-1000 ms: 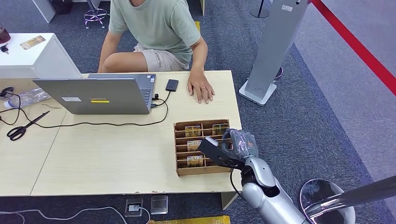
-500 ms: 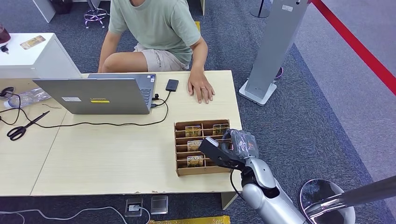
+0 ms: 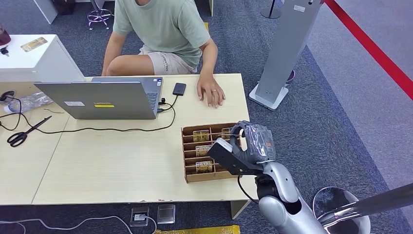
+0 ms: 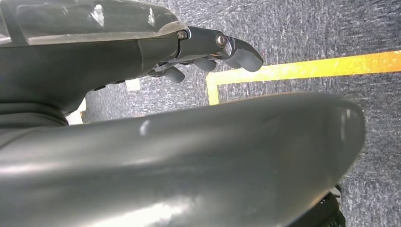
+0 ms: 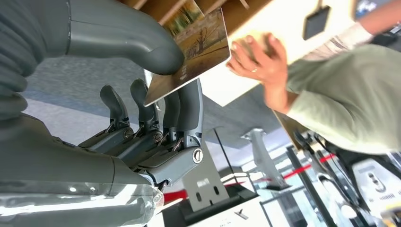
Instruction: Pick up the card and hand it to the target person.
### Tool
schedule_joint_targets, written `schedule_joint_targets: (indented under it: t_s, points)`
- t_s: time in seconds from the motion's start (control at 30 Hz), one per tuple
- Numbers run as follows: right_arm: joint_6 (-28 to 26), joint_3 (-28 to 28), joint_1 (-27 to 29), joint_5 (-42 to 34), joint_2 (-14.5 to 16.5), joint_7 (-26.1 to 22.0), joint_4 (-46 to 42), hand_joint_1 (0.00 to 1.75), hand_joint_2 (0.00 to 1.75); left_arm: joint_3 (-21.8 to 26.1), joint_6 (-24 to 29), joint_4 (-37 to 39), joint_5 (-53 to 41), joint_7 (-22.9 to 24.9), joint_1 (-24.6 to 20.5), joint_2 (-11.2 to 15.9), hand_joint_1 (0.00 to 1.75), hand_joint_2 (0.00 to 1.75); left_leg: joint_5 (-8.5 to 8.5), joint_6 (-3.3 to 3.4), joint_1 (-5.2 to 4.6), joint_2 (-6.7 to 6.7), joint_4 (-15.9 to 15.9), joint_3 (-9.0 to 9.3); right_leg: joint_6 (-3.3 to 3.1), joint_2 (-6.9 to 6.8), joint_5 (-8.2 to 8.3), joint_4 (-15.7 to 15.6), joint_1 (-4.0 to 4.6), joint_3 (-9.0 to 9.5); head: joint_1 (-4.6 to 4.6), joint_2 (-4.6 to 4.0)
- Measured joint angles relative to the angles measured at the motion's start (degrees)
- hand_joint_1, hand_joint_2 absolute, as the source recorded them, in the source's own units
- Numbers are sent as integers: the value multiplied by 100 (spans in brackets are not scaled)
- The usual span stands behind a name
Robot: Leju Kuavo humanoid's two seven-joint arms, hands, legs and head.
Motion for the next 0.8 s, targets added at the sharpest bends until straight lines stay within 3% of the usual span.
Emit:
schedule_joint_targets:
  t_s: [0.2, 0.4, 0.67, 0.8]
  points:
    - [147, -34, -102, -242, -20, -183, -140, 136, 175, 0, 0, 0, -6, 1, -4, 0, 0, 0, 0, 0, 0, 0, 0, -4, 0, -1, 0, 0, 0, 0, 1, 1]
    - [254, 55, -696, -474, 133, -354, 279, 136, 175, -1, -26, 0, -98, -9, -17, 0, 0, 0, 3, 2, 1, -1, -1, -4, -1, -3, 1, 3, 1, 1, -4, 0]
    - [-144, 332, -2365, -704, 701, -712, 2408, 136, 175, -21, -107, 0, -220, -36, -148, 0, 0, 0, 14, 0, 1, -4, -1, -9, -3, -9, 7, 8, 1, -1, -1, 1]
    - [-391, 432, -2917, -650, 948, -848, 3527, 136, 175, -31, -105, 0, -242, 27, -204, 0, 0, 0, 13, 0, 1, -5, -1, -10, -3, -9, 7, 9, 1, -2, -3, 0]
